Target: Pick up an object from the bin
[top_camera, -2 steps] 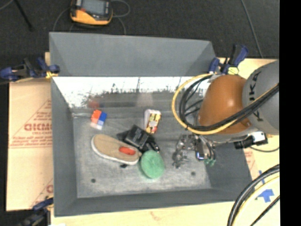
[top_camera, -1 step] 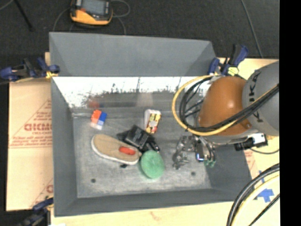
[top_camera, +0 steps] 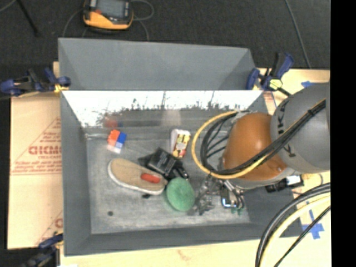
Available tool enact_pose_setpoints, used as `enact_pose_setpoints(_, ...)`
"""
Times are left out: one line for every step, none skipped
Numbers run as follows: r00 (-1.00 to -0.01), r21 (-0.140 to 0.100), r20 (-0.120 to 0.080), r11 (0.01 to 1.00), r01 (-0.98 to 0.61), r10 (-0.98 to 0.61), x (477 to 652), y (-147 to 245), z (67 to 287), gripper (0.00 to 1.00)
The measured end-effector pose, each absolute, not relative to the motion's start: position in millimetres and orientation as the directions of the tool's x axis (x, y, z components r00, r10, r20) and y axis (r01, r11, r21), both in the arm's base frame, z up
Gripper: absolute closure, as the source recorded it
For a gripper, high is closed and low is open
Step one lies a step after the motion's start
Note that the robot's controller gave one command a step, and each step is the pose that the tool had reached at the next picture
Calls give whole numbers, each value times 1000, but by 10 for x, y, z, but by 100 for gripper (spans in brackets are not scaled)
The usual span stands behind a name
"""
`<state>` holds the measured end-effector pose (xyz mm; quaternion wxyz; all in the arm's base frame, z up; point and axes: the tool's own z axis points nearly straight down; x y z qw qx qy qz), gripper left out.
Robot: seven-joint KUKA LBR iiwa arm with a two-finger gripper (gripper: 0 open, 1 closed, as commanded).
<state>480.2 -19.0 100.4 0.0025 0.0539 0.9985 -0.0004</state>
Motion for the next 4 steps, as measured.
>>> enact_pose_setpoints(-950,0,1,950,311,311,4990,-229,1089,100)
enact_pose_setpoints(-889,0,-2,889,459,459,4943,21,1281,100)
enact_pose_setpoints(-979,0,-1,979,205,205,4914,156,1354,100)
enact_pose_setpoints(-937,1,-3,937,350,350,4838,205,1469,100)
